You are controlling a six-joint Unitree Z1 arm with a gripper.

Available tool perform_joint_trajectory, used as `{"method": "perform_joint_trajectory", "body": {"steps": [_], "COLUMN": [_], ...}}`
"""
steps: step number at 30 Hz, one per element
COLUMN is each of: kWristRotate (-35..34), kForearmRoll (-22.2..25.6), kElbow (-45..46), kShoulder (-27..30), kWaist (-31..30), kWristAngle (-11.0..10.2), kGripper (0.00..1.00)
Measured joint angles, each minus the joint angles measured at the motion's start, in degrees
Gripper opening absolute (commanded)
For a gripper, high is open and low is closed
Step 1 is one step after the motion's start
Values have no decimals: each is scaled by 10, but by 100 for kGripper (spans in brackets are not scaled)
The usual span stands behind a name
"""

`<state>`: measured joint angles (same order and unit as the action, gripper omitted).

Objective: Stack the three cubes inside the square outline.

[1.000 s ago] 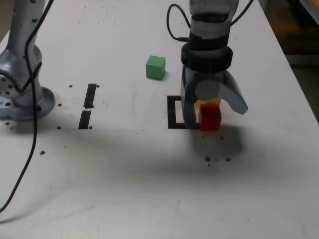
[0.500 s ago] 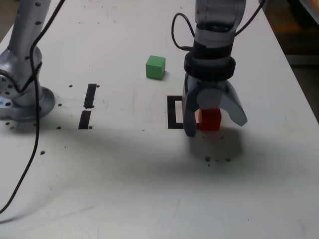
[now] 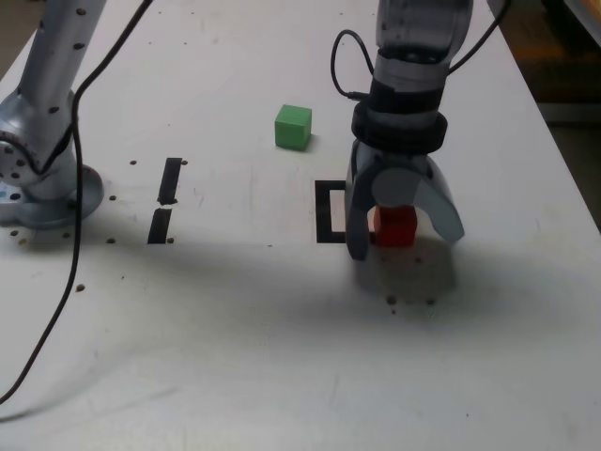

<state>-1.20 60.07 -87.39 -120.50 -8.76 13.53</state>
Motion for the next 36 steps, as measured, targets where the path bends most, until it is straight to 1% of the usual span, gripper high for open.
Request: {"method": "perform_joint_trajectory", "body": {"steps": [2, 9, 13, 16, 22, 25, 28, 32, 36], "kWristRotate": [2, 3, 3, 3, -3, -22, -49, -83, -102], "kForearmRoll": [6, 11, 8, 6, 7, 21, 44, 85, 115], "kElbow": [2, 4, 4, 4, 3, 4, 4, 4, 20], "kShoulder": [0, 0, -1, -2, -1, 5, 25, 66, 94], "kWaist": [4, 7, 7, 7, 6, 0, -8, -19, -20], "kWristAngle": [-1, -7, -7, -7, -14, -29, -46, -69, -80], "kGripper": [74, 44, 33, 27, 21, 21, 21, 21, 21]}}
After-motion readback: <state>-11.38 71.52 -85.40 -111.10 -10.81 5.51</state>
